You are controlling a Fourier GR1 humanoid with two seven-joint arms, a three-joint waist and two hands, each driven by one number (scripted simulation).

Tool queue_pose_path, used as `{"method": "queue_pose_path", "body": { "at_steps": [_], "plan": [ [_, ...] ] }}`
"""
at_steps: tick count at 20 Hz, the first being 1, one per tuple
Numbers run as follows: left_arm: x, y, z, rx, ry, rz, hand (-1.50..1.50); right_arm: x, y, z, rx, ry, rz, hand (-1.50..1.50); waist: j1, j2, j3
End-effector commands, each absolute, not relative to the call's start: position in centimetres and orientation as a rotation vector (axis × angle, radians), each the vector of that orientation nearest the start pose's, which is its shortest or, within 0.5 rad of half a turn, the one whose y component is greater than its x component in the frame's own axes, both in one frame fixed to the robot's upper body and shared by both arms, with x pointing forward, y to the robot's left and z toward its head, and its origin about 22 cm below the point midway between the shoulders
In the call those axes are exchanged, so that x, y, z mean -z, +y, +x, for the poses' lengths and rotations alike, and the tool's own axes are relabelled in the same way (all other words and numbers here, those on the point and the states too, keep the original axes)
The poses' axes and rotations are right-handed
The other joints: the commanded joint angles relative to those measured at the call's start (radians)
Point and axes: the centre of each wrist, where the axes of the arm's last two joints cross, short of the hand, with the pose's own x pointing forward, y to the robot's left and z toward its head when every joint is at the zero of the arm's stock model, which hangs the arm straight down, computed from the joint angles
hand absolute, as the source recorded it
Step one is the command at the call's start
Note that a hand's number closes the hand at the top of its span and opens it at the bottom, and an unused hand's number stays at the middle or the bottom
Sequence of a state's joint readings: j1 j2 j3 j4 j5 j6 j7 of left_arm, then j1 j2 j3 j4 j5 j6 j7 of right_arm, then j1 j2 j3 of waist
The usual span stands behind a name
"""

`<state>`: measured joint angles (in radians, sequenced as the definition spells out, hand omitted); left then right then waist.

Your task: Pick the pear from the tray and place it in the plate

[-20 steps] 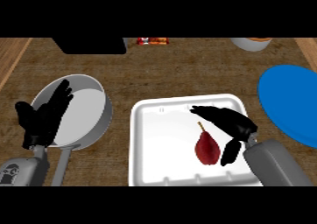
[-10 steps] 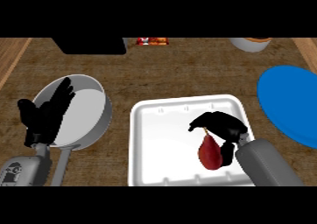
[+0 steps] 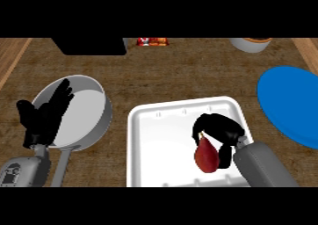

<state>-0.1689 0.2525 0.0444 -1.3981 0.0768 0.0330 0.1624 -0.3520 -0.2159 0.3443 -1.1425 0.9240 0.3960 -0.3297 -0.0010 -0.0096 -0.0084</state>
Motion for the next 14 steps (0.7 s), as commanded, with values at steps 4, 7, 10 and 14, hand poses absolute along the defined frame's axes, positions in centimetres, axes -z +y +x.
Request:
{"method": "queue_pose_path", "body": {
  "at_steps": [4,7,10,14],
  "plan": [
    [-2.3,29.0,28.7,0.076,-1.394,0.181,0.00,1.2,-16.9,33.5,-1.137,-1.172,-0.404,1.50,0.006,0.012,0.009],
    [-1.9,28.8,28.4,0.103,-1.401,0.159,0.00,-1.1,-17.5,35.4,-0.964,-1.175,-0.624,1.50,0.011,0.011,0.008],
    [-1.8,27.6,28.7,0.085,-1.412,0.188,0.00,-3.4,-17.5,36.3,-0.893,-1.253,-0.868,1.50,0.003,0.010,0.008],
    [-2.5,28.4,28.5,0.077,-1.409,0.167,0.00,-6.6,-17.5,36.3,-0.716,-1.429,-1.131,1.50,-0.005,0.002,0.008]
  ]
}}
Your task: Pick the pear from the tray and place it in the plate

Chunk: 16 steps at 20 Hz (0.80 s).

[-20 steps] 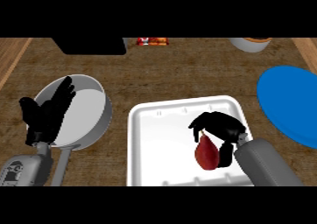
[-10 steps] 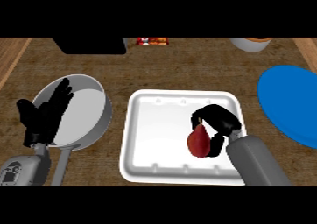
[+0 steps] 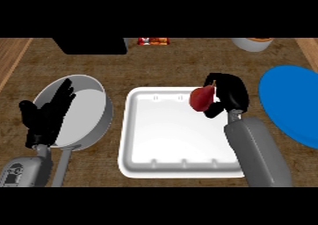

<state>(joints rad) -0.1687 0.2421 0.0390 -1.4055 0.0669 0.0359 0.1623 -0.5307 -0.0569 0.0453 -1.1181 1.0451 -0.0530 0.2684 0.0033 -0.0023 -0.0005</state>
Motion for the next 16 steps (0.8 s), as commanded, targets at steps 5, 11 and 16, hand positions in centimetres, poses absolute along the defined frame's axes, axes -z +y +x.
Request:
{"method": "queue_pose_path", "body": {
  "at_steps": [5,11,16],
  "plan": [
    [-1.1,29.0,28.1,0.049,-1.386,0.191,0.00,-8.4,-18.8,35.6,-0.518,-1.451,-1.399,1.50,-0.019,-0.002,0.000],
    [-2.7,27.9,28.4,0.088,-1.409,0.168,0.00,-9.8,-21.8,34.6,-0.257,-1.374,-1.389,1.50,-0.007,0.000,0.001],
    [-1.9,28.0,27.5,0.064,-1.404,0.168,0.00,-10.4,-28.1,34.7,-0.159,-1.343,-1.402,1.50,-0.004,0.002,0.001]
  ]
}}
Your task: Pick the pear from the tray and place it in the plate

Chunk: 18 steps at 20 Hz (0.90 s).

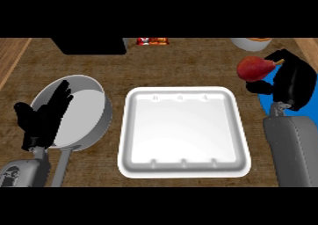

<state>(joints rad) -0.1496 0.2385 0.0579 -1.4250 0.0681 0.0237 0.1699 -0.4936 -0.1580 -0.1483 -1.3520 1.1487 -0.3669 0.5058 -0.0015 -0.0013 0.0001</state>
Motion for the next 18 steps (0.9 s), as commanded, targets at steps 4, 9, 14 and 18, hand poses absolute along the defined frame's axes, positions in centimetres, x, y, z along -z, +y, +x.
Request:
{"method": "queue_pose_path", "body": {
  "at_steps": [4,9,14,18],
  "plan": [
    [-1.2,28.9,27.7,0.085,-1.397,0.171,0.00,-8.7,-32.9,33.1,-0.137,-1.262,-1.426,1.50,-0.001,0.001,0.000],
    [-2.0,28.7,27.7,0.096,-1.402,0.176,0.00,-8.5,-36.5,34.7,-0.143,-1.232,-1.410,1.50,0.006,0.002,0.000],
    [-2.8,29.8,27.8,0.083,-1.412,0.165,0.00,-5.0,-41.7,32.9,-0.277,-1.080,-1.369,1.50,0.013,0.004,0.001],
    [-1.6,27.5,28.1,0.091,-1.397,0.172,0.00,-4.8,-43.7,33.1,-0.132,-1.096,-1.136,1.50,0.013,0.007,0.002]
  ]
}}
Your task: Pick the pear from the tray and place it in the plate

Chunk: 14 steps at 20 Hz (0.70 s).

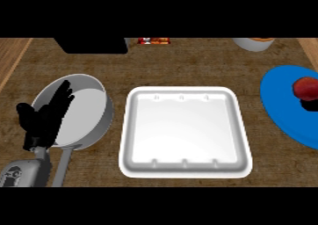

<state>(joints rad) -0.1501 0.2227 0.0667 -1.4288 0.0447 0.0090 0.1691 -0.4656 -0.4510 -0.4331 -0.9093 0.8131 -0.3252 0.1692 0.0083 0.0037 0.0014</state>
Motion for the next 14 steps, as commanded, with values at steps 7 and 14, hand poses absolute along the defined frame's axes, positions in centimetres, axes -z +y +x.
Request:
{"method": "queue_pose_path", "body": {
  "at_steps": [7,14],
  "plan": [
    [-2.3,27.5,28.8,0.101,-1.422,0.162,0.00,-1.2,-43.6,33.1,-0.260,-1.228,-1.149,-1.50,0.006,0.002,0.000],
    [-1.3,28.3,28.4,0.087,-1.402,0.174,0.00,-6.4,-42.7,34.4,-0.136,-1.721,-1.024,-1.50,-0.023,-0.009,-0.002]
  ]
}}
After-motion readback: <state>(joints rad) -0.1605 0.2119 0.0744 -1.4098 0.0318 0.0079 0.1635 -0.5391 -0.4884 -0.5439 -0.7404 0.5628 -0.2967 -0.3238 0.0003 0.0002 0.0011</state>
